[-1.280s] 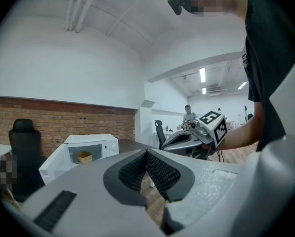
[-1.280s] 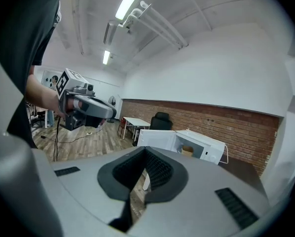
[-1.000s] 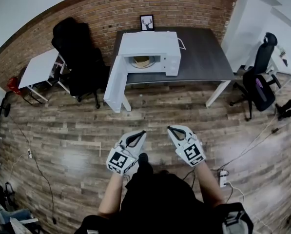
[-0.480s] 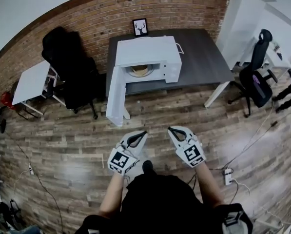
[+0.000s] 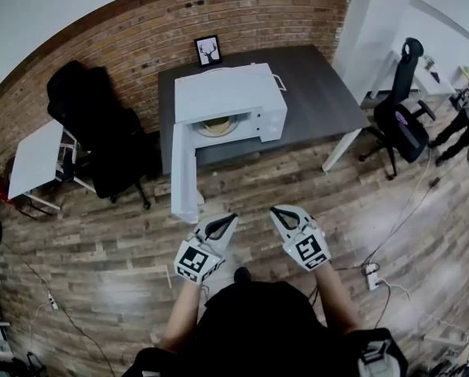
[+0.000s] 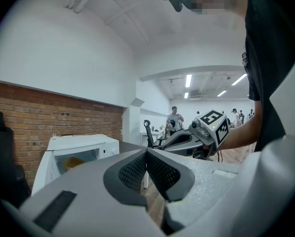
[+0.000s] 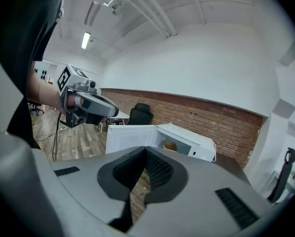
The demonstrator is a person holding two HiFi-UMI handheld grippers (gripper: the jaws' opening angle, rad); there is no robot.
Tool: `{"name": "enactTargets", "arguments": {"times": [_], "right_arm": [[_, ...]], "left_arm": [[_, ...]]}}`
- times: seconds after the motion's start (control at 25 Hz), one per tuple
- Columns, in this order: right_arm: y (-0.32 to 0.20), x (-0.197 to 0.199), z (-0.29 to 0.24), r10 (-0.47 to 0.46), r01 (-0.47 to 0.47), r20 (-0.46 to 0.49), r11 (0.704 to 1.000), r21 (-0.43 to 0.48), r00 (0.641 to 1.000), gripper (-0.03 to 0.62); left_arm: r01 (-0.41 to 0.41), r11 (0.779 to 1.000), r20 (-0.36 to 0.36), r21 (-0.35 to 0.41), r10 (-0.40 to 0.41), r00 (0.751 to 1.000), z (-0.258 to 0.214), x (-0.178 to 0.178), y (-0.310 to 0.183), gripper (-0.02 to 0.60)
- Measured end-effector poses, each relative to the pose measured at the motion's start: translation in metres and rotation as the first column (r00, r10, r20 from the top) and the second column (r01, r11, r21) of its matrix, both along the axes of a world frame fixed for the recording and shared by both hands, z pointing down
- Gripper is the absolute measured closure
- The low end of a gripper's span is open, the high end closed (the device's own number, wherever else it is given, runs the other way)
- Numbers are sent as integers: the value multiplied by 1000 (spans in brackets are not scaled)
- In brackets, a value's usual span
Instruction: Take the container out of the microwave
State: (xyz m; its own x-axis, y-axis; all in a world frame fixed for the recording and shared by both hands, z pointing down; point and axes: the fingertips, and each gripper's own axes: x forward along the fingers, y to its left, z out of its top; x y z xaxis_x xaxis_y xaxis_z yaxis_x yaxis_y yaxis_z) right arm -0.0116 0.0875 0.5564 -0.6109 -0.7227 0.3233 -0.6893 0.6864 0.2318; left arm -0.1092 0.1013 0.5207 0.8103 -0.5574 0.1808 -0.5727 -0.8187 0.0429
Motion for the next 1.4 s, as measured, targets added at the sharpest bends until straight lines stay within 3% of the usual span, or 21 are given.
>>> {"name": "enactTargets", "arguments": {"times": [0.36, 0.6, 1.0, 1.4], "right_arm": [[-21, -2, 7, 76, -76, -13, 997, -12, 997, 594], [-41, 10, 10, 76, -77, -15, 997, -23, 997, 594], [-103, 10, 1, -48, 48, -17, 999, -16, 999, 594], [-137, 24, 13, -164, 164, -24, 986, -28, 986, 594]], "left_arm": [[-67, 997, 6, -25, 67, 998, 9, -8, -25, 580], [-62, 998, 15, -33, 63, 998, 13, 2, -42, 580], [52, 998, 11, -40, -52, 999, 6, 8, -89, 580], [167, 985, 34, -48, -166, 986, 14, 18, -113, 580]]}}
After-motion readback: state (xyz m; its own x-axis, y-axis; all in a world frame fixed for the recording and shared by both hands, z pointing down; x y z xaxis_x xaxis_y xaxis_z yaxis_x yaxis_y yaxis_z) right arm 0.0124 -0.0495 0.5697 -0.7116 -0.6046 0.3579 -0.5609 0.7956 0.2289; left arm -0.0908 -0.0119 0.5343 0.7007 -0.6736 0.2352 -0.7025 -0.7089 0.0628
